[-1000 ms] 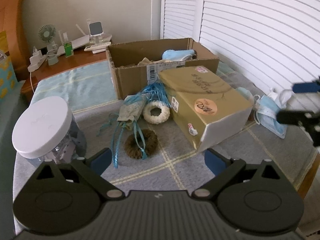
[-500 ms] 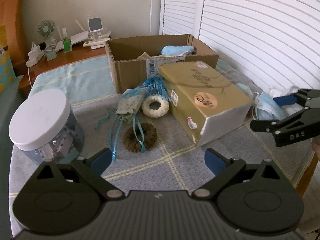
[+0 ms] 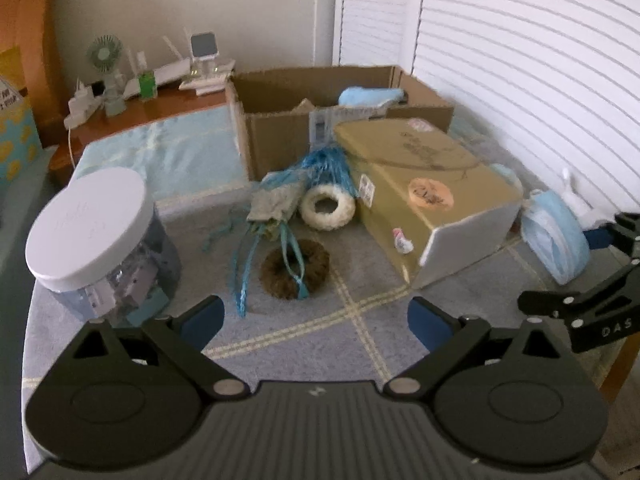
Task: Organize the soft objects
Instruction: 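Grasp and lift the brown coir ring with the left gripper while the right grasps the blue mask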
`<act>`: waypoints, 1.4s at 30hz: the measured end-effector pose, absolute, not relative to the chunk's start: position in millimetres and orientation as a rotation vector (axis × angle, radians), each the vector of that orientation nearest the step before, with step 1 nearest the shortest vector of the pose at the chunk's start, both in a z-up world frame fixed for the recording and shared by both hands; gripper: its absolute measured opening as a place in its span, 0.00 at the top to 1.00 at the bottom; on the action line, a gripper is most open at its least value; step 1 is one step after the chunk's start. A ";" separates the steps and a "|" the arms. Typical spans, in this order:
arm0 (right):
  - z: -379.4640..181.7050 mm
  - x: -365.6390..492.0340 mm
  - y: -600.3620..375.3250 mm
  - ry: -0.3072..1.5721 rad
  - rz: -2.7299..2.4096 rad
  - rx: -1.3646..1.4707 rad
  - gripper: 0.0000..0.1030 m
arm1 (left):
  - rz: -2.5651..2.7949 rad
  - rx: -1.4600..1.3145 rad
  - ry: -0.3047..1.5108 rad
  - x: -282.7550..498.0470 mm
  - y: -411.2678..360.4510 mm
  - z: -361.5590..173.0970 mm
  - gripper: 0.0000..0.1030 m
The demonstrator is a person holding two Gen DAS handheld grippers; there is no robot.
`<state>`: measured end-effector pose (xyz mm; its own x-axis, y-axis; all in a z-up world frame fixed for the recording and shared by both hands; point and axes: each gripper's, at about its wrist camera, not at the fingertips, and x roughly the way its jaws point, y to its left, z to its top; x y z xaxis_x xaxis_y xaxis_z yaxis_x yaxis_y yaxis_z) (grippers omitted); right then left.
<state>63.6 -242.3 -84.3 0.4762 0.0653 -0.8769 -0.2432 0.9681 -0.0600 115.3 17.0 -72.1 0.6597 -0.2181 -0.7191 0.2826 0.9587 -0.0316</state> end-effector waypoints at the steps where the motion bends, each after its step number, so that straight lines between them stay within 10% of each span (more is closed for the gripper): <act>1: -84.0 62.5 -242.9 1.054 0.189 -0.184 0.00 | -0.299 0.079 0.794 113.8 17.3 -70.3 0.07; 42: -86.4 45.3 -244.3 0.950 0.133 -0.149 0.00 | -0.229 0.060 0.776 150.1 12.2 -91.4 0.62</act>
<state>45.3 -244.3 -86.4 0.5747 0.0477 -0.8170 -0.1787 0.9815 -0.0684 150.1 12.2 -91.4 0.6900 -0.1825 -0.7004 0.2269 0.9735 -0.0302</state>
